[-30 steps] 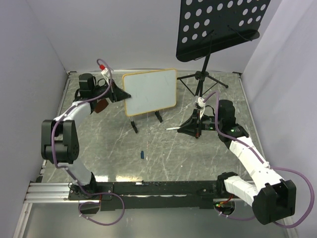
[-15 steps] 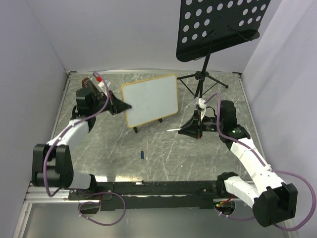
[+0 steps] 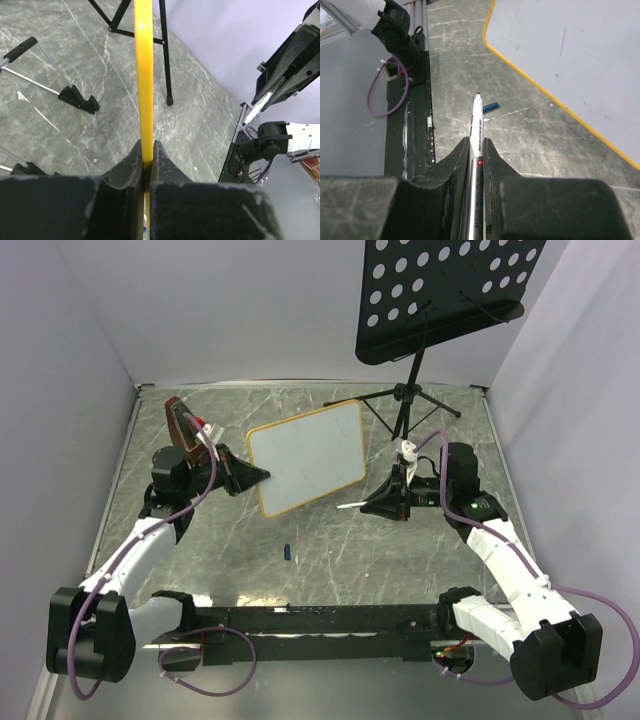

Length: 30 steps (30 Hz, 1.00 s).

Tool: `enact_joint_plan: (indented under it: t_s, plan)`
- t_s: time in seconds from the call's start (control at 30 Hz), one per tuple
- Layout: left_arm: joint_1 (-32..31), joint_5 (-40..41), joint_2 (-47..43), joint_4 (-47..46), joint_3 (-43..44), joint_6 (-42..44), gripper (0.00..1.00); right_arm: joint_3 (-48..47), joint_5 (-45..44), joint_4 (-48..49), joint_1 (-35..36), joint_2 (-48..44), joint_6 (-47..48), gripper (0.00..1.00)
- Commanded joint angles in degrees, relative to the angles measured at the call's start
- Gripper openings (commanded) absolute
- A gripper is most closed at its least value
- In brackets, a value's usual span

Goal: Write a sentence on the whiteboard
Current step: Pick up the whiteboard from the whiteboard stand, then write a sentence on the whiteboard.

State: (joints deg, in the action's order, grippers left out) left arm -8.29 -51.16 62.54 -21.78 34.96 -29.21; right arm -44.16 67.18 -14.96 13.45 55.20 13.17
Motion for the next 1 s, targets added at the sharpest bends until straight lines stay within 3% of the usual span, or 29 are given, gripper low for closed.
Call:
enact_joint_plan:
  t_s: [0.0,0.4,0.97]
  plan:
    - [-0.6,1.6,-3.9,-7.4,-1.4,-3.7,0.01,-2.9,2.2,0.1,-0.4,-0.9,1.9,0.00]
    - [-5.3,7.6,-10.4,-11.4,-11.4,-9.0,0.01,-3.1,2.4,-1.5,-0.4,-0.9,3.7,0.00]
    - [-14.3,17.8,-13.0,-20.1,-17.4,-12.2,0.01,-3.6,0.3,-1.6,1.4,0.3,3.3,0.00]
